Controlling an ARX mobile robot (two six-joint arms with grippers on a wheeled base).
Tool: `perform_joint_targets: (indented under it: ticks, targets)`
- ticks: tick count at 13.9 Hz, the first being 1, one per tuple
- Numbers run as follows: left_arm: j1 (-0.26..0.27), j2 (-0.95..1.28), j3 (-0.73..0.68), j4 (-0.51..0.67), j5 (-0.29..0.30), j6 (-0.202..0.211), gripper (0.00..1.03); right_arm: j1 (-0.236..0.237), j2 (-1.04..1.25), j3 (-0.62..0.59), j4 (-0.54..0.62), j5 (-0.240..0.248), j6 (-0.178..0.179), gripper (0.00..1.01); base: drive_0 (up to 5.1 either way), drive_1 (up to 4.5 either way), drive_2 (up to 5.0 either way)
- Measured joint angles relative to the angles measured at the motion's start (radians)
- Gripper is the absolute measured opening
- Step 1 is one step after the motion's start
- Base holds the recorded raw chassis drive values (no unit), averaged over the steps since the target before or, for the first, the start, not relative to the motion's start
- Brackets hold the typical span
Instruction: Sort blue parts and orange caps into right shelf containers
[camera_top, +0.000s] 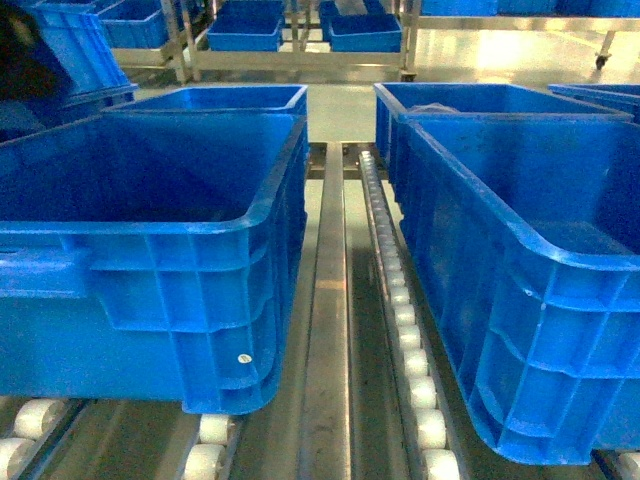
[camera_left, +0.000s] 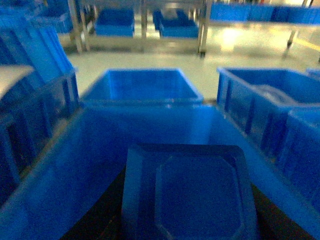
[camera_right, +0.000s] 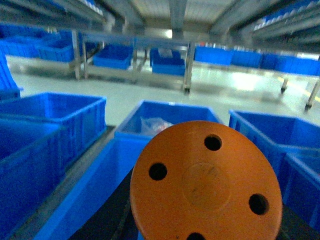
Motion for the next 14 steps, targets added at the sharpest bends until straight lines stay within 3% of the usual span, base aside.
perform_joint_targets:
  ticks: [2, 3, 5, 6, 7, 9, 10, 11, 14]
  targets:
    - [-0.023, 0.232, 0.224, -0.074, -0.035, -0.020, 0.41, 0.000, 0.316, 0.195, -0.043, 0.018, 0.008, 0.44, 0.0, 0.00, 0.0]
    - [-0.024, 0.245, 0.259, -0.050, -0.035, -0.036, 0.46, 0.000, 0.397, 0.233, -0.013, 0.030, 0.006, 0.54, 0.0, 0.00, 0.0]
    - [-0.020, 0.217, 0.245, -0.014, -0.006, -0.056, 0.70, 0.000, 0.476, 0.241, 0.015, 0.062, 0.008, 0.82, 0.0, 0.00, 0.0]
    - [-0.011, 0.216, 0.222, -0.004, 0.010, -0.075, 0.87, 0.002, 0.476, 0.240, 0.031, 0.068, 0.008, 0.97, 0.0, 0.00, 0.0]
    - [-0.009, 0.211, 0.201, 0.008, 0.012, -0.079, 0.99, 0.006, 0.473, 0.240, 0.020, 0.090, 0.005, 0.99, 0.0, 0.00, 0.0]
    - [-0.009, 0.191, 0.182, 0.003, -0.004, -0.084, 0.97, 0.006, 0.475, 0.239, 0.013, 0.091, 0.005, 0.98, 0.0, 0.00, 0.0]
    - [-0.010, 0.186, 0.182, 0.012, -0.011, -0.087, 0.98, 0.003, 0.475, 0.229, 0.064, 0.074, 0.012, 0.95, 0.0, 0.00, 0.0]
    - [-0.010, 0.172, 0.142, 0.082, -0.090, -0.057, 0.86, -0.003, 0.456, 0.167, 0.167, 0.028, 0.039, 0.83, 0.0, 0.00, 0.0]
    - [0.015, -0.016, -0.131, 0.169, -0.100, -0.017, 0.44, -0.003, 0.293, -0.066, 0.230, 0.020, 0.063, 0.39, 0.0, 0.00, 0.0]
